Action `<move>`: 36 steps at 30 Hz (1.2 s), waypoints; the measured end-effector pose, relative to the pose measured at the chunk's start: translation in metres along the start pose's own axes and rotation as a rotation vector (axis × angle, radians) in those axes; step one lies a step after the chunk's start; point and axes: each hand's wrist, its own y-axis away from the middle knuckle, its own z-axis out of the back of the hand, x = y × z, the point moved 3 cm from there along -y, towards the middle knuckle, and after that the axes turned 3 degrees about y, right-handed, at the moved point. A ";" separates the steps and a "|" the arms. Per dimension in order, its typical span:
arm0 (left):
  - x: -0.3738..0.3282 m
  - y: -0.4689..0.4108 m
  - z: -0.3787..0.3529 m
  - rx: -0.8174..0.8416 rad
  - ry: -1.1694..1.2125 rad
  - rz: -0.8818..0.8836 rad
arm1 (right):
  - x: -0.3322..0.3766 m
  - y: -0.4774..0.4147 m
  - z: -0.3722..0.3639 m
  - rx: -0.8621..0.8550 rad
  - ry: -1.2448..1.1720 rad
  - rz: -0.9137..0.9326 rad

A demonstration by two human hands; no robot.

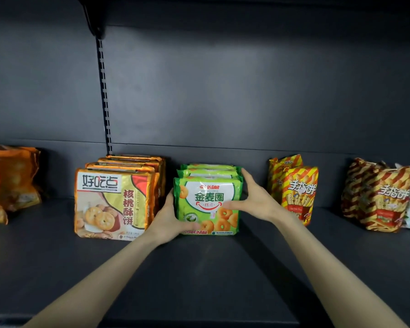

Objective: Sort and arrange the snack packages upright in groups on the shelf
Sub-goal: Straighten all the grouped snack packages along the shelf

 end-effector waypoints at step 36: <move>0.018 -0.043 -0.009 0.138 0.314 0.164 | -0.035 -0.049 -0.020 0.237 -0.359 0.043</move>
